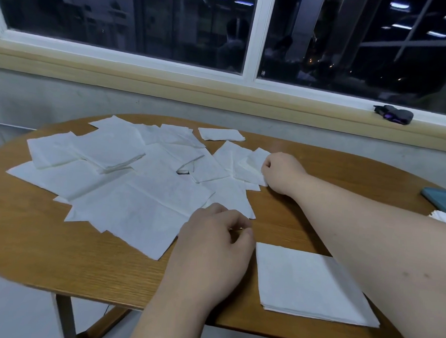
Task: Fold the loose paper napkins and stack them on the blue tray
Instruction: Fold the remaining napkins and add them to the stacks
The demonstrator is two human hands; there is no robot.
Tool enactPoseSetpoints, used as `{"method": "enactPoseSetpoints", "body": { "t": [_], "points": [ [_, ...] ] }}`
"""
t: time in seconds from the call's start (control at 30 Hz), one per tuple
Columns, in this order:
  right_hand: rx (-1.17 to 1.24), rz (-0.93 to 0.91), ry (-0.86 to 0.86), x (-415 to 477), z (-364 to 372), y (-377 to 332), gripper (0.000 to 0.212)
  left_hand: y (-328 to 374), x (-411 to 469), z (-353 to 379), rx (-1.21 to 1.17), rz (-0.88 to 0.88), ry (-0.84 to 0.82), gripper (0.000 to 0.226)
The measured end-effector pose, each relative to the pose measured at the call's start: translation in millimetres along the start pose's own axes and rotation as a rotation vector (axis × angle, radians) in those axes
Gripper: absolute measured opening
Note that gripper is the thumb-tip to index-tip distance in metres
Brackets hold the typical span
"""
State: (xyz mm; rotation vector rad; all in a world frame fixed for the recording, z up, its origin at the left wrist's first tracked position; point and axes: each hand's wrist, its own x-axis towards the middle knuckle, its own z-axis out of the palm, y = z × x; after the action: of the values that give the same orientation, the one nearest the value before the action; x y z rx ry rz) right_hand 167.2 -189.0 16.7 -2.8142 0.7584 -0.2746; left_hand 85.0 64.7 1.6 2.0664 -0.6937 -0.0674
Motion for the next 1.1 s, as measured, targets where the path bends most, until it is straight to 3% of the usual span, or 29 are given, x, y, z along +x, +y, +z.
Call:
{"method": "enactPoseSetpoints", "body": {
  "t": [0.37, 0.6, 0.73, 0.8, 0.9, 1.0, 1.1],
  "points": [
    [0.286, -0.077, 0.234, -89.0, -65.3, -3.9, 0.014, 2.7, -0.2, 3.4, -0.012, 0.028, 0.019, 0.018],
    [0.626, -0.1, 0.357, -188.8, -99.6, 8.4, 0.016, 15.3, -7.6, 4.4, -0.157, -0.005, 0.074, 0.064],
    [1.027, -0.023, 0.265, -230.4, -103.3, 22.4, 0.02, 29.1, -15.3, 4.3, -0.292, -0.046, 0.0, 0.081],
    [1.241, 0.043, 0.209, -245.2, -107.2, 28.0, 0.02, 39.2, -19.5, 7.0, -0.377, -0.061, -0.055, 0.072],
    [1.35, 0.116, 0.198, -260.0, -112.2, 41.8, 0.02, 51.8, -25.6, 14.9, -0.452, -0.055, -0.116, 0.057],
    [1.312, 0.213, 0.239, -266.3, -107.8, 65.7, 0.018, 60.8, -30.8, 23.3, -0.539, -0.035, -0.12, 0.054],
    [1.146, 0.333, 0.22, -271.9, -100.5, 90.5, 0.022, 66.9, -35.6, 34.7, -0.41, 0.026, -0.128, 0.052]
  ]
}}
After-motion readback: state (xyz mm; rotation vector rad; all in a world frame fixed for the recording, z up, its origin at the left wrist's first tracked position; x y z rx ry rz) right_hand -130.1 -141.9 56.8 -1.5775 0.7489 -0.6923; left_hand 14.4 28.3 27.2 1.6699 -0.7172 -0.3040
